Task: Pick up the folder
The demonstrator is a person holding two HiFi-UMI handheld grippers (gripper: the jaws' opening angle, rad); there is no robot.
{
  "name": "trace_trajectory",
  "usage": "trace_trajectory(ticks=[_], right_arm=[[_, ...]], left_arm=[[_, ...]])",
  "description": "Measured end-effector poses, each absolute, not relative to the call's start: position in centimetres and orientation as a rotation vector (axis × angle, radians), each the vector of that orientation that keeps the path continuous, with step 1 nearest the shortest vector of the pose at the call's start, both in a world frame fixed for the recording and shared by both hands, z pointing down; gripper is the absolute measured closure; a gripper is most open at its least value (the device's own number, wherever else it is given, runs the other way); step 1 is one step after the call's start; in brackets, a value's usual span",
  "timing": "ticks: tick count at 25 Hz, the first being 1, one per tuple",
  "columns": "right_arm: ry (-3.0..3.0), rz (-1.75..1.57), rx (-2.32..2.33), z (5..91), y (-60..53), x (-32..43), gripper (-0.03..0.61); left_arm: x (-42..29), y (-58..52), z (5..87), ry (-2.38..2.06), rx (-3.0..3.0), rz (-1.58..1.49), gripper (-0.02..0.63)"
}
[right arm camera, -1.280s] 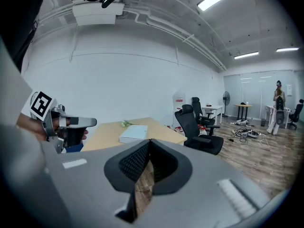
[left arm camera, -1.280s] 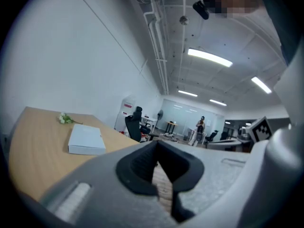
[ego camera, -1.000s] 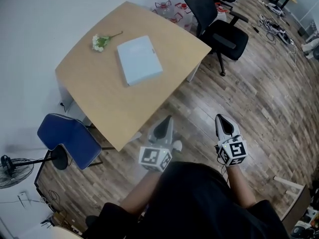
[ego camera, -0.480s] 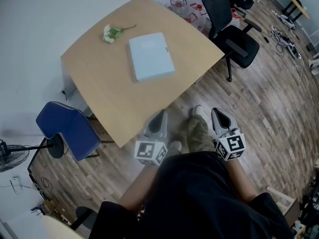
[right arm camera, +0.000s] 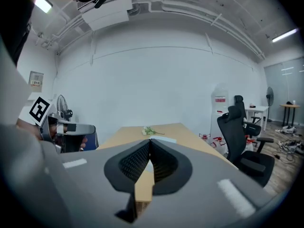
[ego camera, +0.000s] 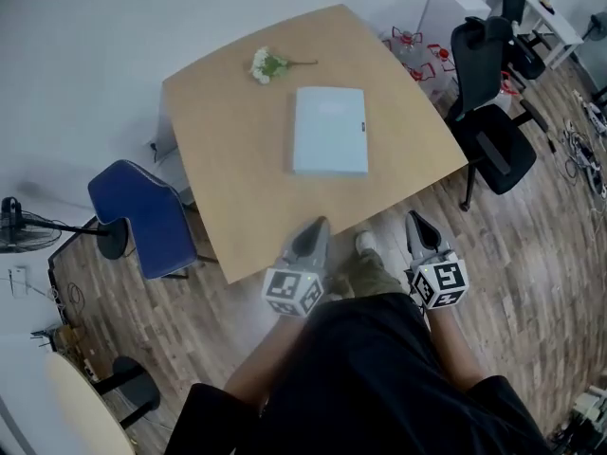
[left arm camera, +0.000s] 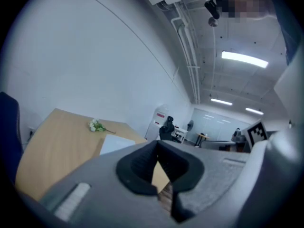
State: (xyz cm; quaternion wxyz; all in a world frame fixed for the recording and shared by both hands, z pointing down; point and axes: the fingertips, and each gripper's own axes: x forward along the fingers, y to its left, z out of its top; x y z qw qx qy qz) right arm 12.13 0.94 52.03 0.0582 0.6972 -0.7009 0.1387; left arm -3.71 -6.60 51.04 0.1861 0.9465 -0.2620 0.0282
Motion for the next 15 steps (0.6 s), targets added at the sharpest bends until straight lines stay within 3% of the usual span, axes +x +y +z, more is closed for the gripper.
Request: trace_trajectory(ticks=[15], right_arm=[[-2.293, 0.643, 1.884, 55.9, -12.9, 25.4, 0.580]], left_arm=[[6.5, -19.6, 52.0, -1.102, 2.568, 0.172, 0.612]])
